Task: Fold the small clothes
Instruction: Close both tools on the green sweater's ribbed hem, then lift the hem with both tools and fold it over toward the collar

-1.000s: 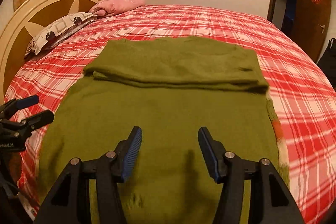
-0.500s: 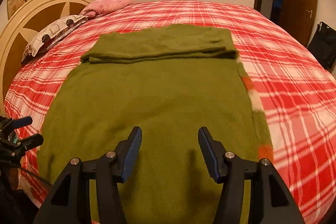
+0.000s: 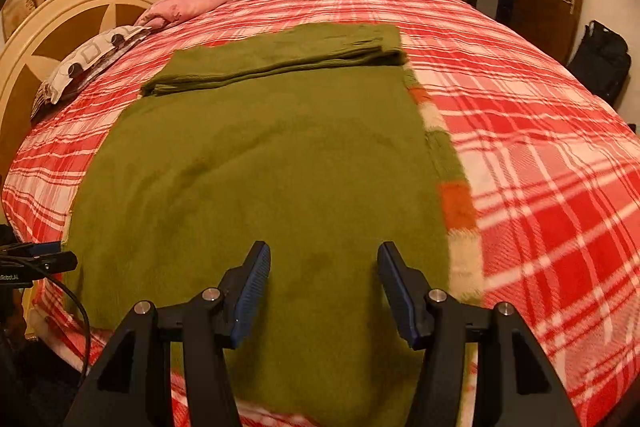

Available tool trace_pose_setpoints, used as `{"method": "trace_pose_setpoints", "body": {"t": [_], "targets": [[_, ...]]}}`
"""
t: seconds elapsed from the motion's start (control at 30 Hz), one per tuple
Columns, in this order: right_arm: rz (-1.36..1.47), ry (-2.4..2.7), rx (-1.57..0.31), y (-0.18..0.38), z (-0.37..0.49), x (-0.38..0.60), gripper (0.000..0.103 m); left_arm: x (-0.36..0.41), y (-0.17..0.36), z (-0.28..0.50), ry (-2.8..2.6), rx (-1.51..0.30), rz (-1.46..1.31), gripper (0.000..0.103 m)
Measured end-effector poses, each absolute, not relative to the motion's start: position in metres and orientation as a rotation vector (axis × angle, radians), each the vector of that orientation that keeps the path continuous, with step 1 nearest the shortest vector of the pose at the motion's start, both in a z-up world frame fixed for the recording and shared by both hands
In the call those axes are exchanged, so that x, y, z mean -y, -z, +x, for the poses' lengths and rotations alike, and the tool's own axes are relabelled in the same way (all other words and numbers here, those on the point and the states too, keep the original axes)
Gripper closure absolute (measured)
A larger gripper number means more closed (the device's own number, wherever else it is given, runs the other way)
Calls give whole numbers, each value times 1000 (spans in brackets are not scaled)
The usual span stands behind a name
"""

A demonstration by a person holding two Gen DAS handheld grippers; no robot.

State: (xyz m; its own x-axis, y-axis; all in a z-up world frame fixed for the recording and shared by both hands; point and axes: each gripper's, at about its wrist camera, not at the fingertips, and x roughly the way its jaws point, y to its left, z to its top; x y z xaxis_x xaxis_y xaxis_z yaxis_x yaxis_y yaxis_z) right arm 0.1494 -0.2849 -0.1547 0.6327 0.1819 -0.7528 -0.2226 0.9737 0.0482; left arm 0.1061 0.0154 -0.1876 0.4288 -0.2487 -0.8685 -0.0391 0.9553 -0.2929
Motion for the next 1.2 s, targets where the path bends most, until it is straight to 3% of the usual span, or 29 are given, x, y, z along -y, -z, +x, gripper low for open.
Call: {"method": "trace_pose_setpoints", "body": {"t": [0.1, 0.47, 0.57, 0.63, 0.7, 0.77, 0.97, 1.03, 1.07, 1.13, 1.17, 1.2], "targets": [[-28, -204, -853, 153, 145, 299, 46, -15, 188, 104, 128, -1131, -298, 31], [45, -145, -869, 153, 129, 340, 46, -12, 197, 91, 143, -1186, -309, 32], [77, -141, -880, 155, 124, 354, 46, -12, 198, 92, 146, -1193, -312, 41], [100, -137, -884, 156, 122, 362, 46, -11, 198, 90, 154, -1190, -309, 55], [111, -142, -886, 156, 120, 366, 46, -11, 196, 89, 158, -1189, -306, 77], [110, -144, -883, 156, 119, 367, 46, -12, 196, 88, 172, -1188, -310, 83], [135, -206, -915, 162, 117, 361, 46, -14, 199, 89, 183, -1191, -332, 82], [127, -207, -918, 163, 116, 359, 53, -16, 203, 90, 187, -1200, -359, 79], [123, -209, -925, 164, 116, 358, 64, -18, 203, 90, 190, -1201, -367, 79], [128, -212, -947, 169, 116, 359, 74, -21, 203, 88, 198, -1199, -384, 80], [130, -210, -954, 171, 116, 360, 86, -23, 203, 87, 205, -1194, -392, 86], [140, -212, -956, 172, 115, 363, 91, -24, 201, 86, 207, -1190, -388, 91]]}}
